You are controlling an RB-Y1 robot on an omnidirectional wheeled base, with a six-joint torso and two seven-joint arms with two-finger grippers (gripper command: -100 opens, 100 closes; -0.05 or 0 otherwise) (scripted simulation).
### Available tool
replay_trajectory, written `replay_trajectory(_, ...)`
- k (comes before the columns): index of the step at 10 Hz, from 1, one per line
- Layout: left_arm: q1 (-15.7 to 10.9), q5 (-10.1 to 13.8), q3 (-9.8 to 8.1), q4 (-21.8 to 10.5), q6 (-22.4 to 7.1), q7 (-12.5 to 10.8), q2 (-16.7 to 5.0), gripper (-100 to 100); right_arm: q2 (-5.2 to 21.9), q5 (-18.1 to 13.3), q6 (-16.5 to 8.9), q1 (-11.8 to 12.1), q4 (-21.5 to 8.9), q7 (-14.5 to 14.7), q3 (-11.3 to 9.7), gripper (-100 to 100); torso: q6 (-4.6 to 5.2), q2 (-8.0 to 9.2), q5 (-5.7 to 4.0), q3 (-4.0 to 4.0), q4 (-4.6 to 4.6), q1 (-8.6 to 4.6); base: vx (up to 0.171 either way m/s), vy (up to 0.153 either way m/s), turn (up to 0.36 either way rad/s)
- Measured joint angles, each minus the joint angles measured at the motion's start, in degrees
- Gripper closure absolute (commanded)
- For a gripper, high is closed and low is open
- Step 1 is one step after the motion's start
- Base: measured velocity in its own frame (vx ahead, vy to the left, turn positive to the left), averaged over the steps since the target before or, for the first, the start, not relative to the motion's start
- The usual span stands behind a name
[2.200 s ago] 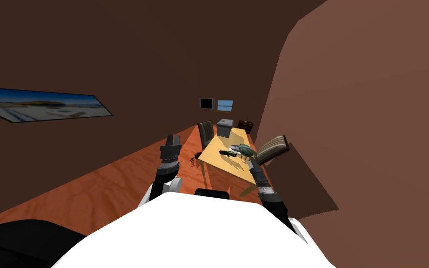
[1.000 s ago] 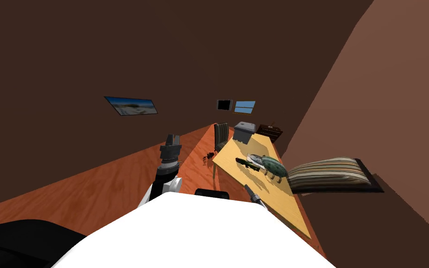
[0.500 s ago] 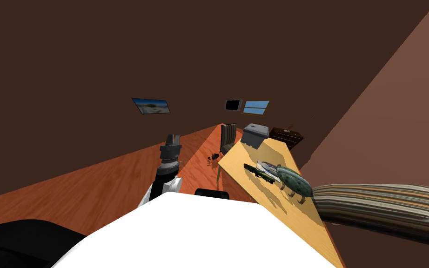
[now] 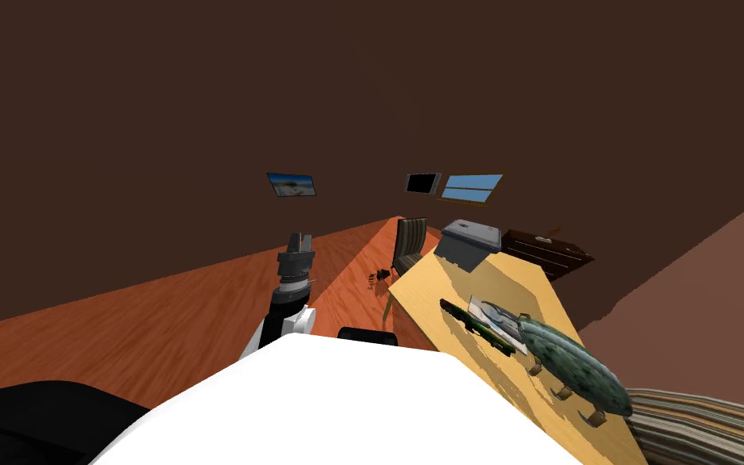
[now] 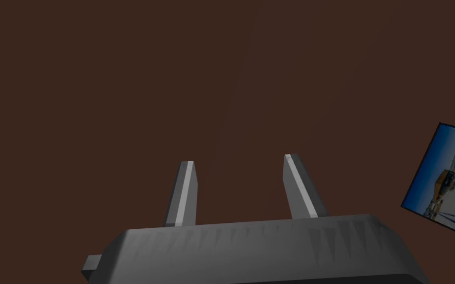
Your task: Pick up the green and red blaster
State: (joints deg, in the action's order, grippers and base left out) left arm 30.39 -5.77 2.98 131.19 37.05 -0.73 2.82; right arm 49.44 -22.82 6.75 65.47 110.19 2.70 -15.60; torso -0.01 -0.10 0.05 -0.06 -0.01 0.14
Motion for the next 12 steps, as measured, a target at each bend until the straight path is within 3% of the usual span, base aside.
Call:
replay_trajectory(2,0.0,0.0,0.0,0.0,0.0,0.0,0.0,0,3.0,-1.1,-2.7,2.2,-0.4,0.9,-1.3,-100,0.02,0.02,0.0,0.01,0.0,-0.01,0.049,0.016,0.269)
replay_trajectory(6,0.0,0.0,0.0,0.0,0.0,0.0,0.0,0,8.9,-2.9,-8.7,4.2,-2.2,2.5,-4.9,-100,0.02,0.05,0.0,0.03,0.01,-0.04,0.043,0.009,0.269)
replay_trajectory(8,0.0,0.0,-0.01,0.0,0.0,0.0,0.0,0,10.5,-4.2,-10.9,4.7,-4.4,3.7,-7.0,-100,0.04,0.07,-0.02,0.04,0.02,-0.09,0.039,-0.01,0.257)
replay_trajectory(9,0.0,0.0,-0.01,0.0,0.0,0.0,0.0,0,11.7,-4.4,-11.9,5.7,-4.4,4.0,-7.1,-100,0.09,0.09,-0.02,0.05,0.02,-0.1,0.049,-0.008,0.359)
replay_trajectory(10,0.0,0.0,-0.01,0.0,0.0,0.0,0.0,0,14.6,-4.1,-13.9,6.2,-4.2,3.9,-8.1,-100,0.01,0.02,-0.02,0.01,0.01,-0.11,0.04,-0.018,0.164)
replay_trajectory(12,0.0,0.0,-0.01,0.0,0.0,0.0,0.0,0,15.7,-5.6,-15.6,7.5,-6.3,4.9,-9.2,-100,0.06,0.09,-0.02,0.05,0.02,-0.09,0.037,-0.017,0.358)
